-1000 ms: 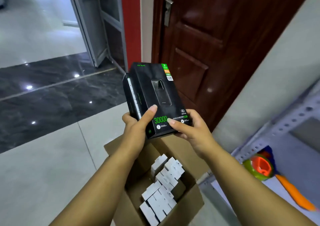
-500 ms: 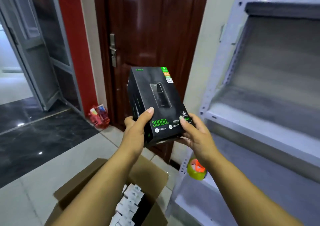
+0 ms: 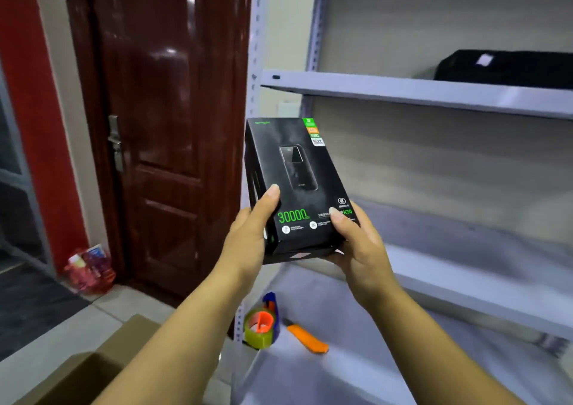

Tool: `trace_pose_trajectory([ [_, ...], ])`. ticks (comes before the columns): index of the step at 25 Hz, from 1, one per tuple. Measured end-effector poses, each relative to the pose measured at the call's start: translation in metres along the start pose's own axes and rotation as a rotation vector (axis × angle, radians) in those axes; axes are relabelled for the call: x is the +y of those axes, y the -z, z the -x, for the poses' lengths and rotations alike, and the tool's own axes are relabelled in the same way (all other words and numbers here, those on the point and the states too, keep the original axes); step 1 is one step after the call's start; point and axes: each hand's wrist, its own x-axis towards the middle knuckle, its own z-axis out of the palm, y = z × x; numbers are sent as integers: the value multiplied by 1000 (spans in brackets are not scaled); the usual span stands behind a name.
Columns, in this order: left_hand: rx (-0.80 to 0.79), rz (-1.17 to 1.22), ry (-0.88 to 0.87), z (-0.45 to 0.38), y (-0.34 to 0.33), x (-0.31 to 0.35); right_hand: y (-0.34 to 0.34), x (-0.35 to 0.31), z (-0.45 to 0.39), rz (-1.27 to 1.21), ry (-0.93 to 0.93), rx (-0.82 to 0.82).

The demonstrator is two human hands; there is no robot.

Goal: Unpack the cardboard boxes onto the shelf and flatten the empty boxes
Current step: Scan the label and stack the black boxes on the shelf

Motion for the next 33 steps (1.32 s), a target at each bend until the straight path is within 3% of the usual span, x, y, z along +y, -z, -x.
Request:
trace_pose_trajectory([
  [9,-51,-96,-314,6,-130,62,73,-97,8,-2,242,272],
  [18,-216,-227,-615,-33,-186,114,101,-163,-44,106,339,480],
  [22,-195,-414,-589,-70,-200,139,110,-182,-77,280,299,516],
  [28,-208,-508,-513,-127,-205,162,115,-207,-117,532,303,492],
  [33,-237,-523,-467,-161,-208,183,120,-225,-143,638,253,356],
])
